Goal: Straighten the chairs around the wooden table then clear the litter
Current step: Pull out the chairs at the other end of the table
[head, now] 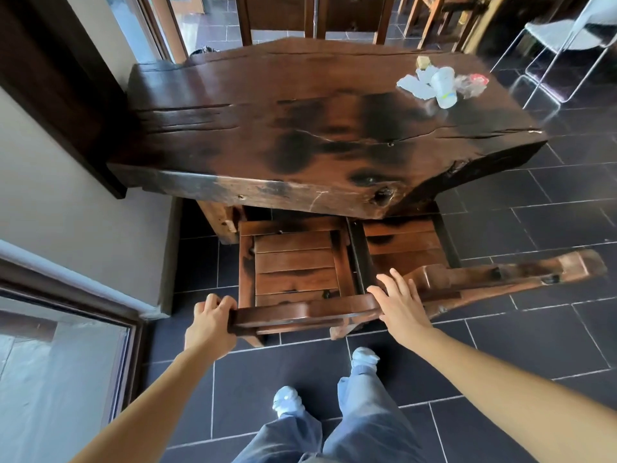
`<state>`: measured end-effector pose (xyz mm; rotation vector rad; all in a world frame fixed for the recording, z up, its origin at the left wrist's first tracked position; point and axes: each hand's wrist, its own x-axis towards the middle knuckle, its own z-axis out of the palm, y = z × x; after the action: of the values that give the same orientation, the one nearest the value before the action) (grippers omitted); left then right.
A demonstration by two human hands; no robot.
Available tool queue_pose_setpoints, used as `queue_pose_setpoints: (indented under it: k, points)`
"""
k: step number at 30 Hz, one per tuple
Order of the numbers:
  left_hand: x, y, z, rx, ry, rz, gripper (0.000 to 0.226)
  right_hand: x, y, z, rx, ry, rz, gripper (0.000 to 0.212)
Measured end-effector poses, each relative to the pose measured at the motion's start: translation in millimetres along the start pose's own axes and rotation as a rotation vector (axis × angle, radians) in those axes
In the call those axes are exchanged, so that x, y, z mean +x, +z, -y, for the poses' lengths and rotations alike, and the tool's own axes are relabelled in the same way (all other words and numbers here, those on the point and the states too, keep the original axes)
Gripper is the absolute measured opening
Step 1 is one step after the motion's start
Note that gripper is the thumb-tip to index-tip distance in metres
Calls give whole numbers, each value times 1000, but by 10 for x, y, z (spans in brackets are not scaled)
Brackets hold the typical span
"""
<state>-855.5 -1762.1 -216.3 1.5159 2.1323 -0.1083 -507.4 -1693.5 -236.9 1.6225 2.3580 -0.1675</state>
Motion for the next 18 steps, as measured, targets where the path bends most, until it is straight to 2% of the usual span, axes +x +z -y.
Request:
queue_pose_setpoints:
  k: [6, 18]
  points:
    - [38, 16, -124, 4, 1, 5, 45, 123, -92, -81, -4, 50, 30, 55]
    - [10, -16, -192, 10, -23, 25, 48, 85, -154, -19, 48, 111, 30, 60]
